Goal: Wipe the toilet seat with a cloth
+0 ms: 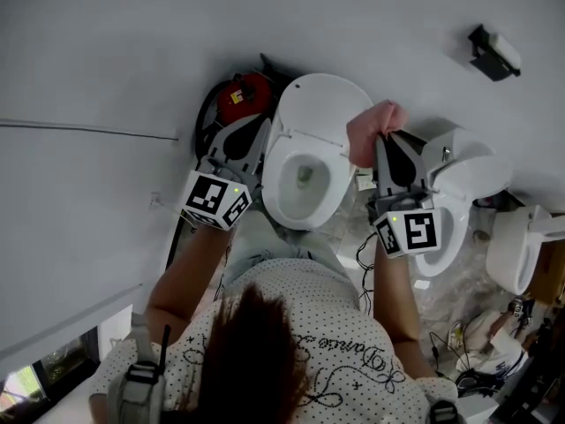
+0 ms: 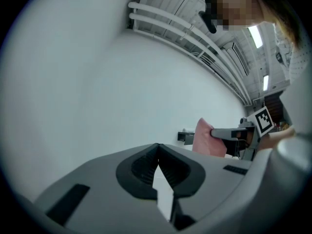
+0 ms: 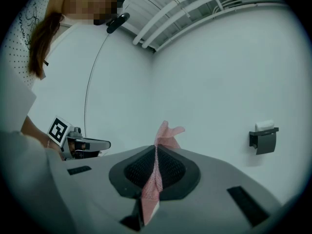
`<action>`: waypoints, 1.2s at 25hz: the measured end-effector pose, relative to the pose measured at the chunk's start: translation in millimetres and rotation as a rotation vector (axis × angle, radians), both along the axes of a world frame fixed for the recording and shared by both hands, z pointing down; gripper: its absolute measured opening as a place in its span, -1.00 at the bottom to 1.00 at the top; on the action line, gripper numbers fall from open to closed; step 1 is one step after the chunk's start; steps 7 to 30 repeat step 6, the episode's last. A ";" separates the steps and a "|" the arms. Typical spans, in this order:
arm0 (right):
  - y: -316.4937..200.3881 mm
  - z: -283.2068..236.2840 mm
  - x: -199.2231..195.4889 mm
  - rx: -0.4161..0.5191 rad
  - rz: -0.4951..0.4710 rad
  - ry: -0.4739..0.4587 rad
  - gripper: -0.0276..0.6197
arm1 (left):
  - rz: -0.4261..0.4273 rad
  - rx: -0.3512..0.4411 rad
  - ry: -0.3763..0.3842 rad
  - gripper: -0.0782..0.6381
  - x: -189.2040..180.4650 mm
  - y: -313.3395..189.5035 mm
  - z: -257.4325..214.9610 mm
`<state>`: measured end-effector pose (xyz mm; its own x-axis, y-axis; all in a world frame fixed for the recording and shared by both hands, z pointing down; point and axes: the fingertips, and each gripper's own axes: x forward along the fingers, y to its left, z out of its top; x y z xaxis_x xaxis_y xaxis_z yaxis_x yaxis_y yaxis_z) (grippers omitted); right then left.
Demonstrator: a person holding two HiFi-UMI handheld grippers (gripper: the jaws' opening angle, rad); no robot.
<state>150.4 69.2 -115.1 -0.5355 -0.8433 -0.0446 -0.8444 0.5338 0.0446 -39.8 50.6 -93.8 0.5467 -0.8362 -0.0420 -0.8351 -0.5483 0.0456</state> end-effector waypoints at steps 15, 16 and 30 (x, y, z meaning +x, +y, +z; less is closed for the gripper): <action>-0.7 -4.4 12.4 0.013 0.034 -0.009 -0.85 | -0.008 -0.001 0.017 -0.78 11.9 0.8 -8.7; -0.7 -4.4 12.4 0.013 0.034 -0.009 -0.85 | -0.008 -0.001 0.017 -0.78 11.9 0.8 -8.7; -0.7 -4.4 12.4 0.013 0.034 -0.009 -0.85 | -0.008 -0.001 0.017 -0.78 11.9 0.8 -8.7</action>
